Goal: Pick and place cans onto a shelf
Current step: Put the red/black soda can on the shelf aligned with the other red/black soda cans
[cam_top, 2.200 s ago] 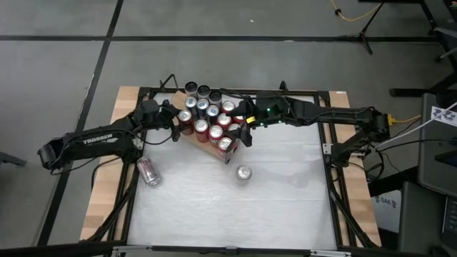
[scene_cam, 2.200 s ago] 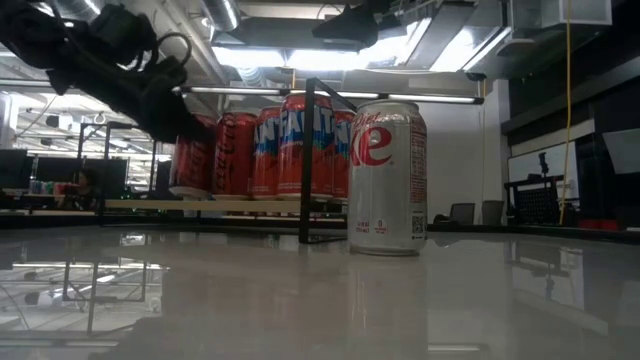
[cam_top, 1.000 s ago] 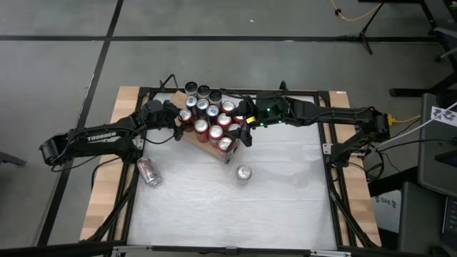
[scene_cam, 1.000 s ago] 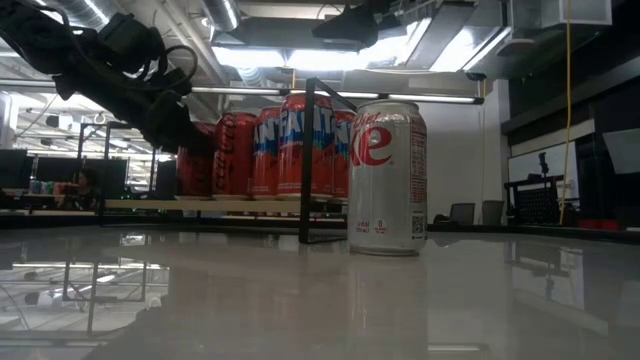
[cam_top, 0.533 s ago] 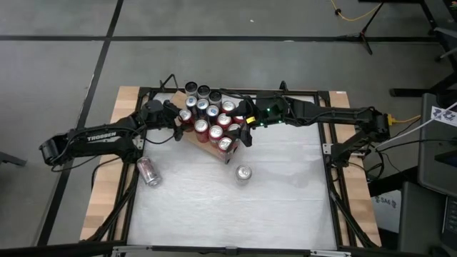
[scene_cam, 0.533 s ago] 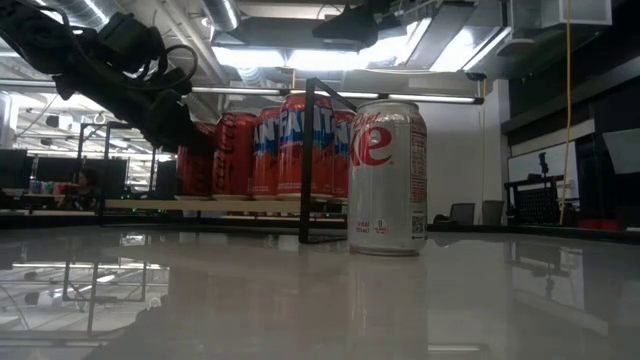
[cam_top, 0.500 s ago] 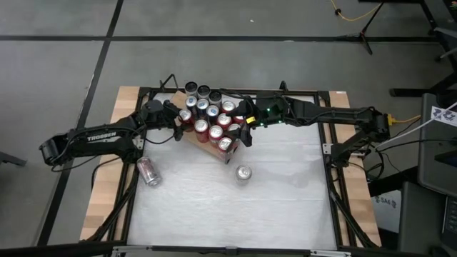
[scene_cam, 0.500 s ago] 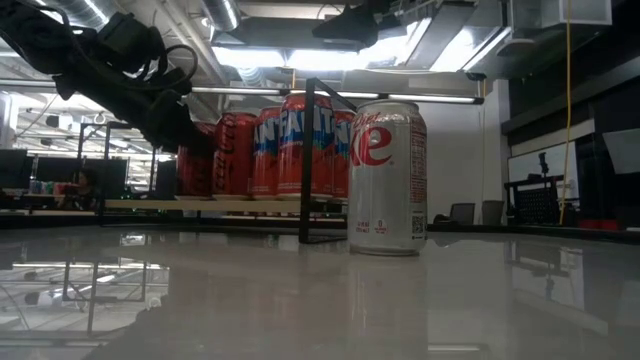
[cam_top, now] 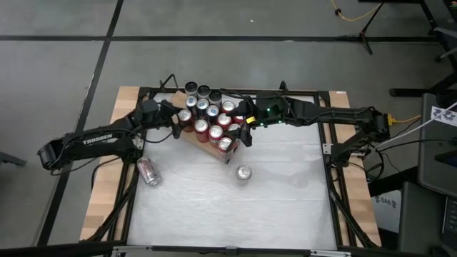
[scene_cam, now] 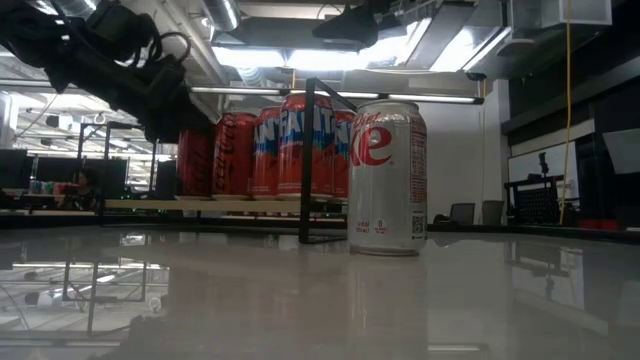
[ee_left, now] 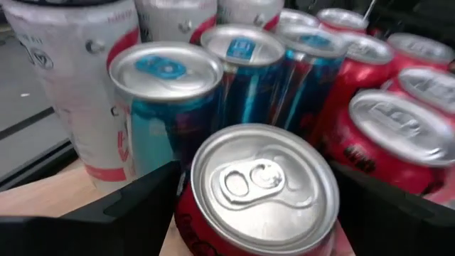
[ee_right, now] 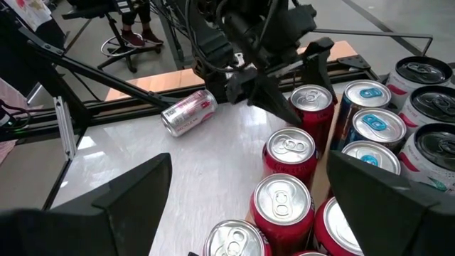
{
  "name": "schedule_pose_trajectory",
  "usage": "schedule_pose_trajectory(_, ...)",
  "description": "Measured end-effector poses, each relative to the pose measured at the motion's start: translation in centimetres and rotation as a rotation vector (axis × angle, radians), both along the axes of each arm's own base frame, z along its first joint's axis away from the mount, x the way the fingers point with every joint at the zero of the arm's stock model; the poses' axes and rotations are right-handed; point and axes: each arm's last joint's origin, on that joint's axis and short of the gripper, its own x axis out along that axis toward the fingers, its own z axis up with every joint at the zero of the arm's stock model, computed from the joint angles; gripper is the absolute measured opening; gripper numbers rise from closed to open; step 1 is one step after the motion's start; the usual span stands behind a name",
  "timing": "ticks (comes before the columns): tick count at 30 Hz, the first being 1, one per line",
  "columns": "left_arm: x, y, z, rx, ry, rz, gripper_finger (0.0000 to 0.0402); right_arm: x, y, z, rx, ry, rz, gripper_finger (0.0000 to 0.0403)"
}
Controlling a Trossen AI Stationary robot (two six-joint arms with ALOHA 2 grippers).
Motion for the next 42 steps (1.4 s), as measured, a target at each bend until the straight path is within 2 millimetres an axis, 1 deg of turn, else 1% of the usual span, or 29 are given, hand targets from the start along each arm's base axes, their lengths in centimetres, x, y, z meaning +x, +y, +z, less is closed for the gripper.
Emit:
schedule_pose_trajectory(6,-0.5,-0.4,1.0,0.003,-0.078,-0.002,0.0338,0.0,0.0,-0.1,0.001,0.008,0.0,0.0363)
schedule_pose_trajectory(16,-1.3,-0.9,2.1,0.052,-0.149,-0.003,0.0338,-0.1,0.0,-0.3,0.004,0.03,-0.001,0.0363)
schedule_pose_trajectory(22,-1.4,-1.0,2.9,0.095,-0.206,0.005,0.0338,-0.1,0.0,-0.3,0.004,0.03,0.0,0.0363)
schedule_pose_trajectory(24,-1.4,-1.1,3.1,0.102,-0.227,-0.019,0.0338,-0.1,0.0,-0.3,0.004,0.03,-0.001,0.0363)
schedule_pose_trajectory(27,-1.3,-1.2,3.2,0.1,-0.243,-0.064,0.0338,-0.1,0.0,-0.3,0.004,0.03,0.0,0.0363)
schedule_pose_trajectory(32,-1.0,-1.6,3.2,0.064,-0.26,-0.087,0.0338,-0.1,0.0,-0.3,0.003,0.029,-0.001,0.0363)
schedule_pose_trajectory(35,-1.0,-1.6,3.2,0.019,-0.281,-0.028,0.0337,-0.1,0.0,-0.3,0.003,0.029,0.0,0.0363)
schedule_pose_trajectory(37,-1.1,-1.5,3.2,0.001,-0.291,0.033,0.0334,-0.1,0.0,-0.3,0.003,0.029,0.0,0.0363)
schedule_pose_trajectory(39,-1.0,-1.5,3.2,-0.012,-0.298,0.057,0.0325,-0.1,0.0,-0.3,0.003,0.029,-0.001,0.0363)
schedule_pose_trajectory(42,-1.0,-1.6,3.2,-0.013,-0.298,0.056,0.0298,-0.1,0.0,-0.3,0.003,0.028,0.0,0.0363)
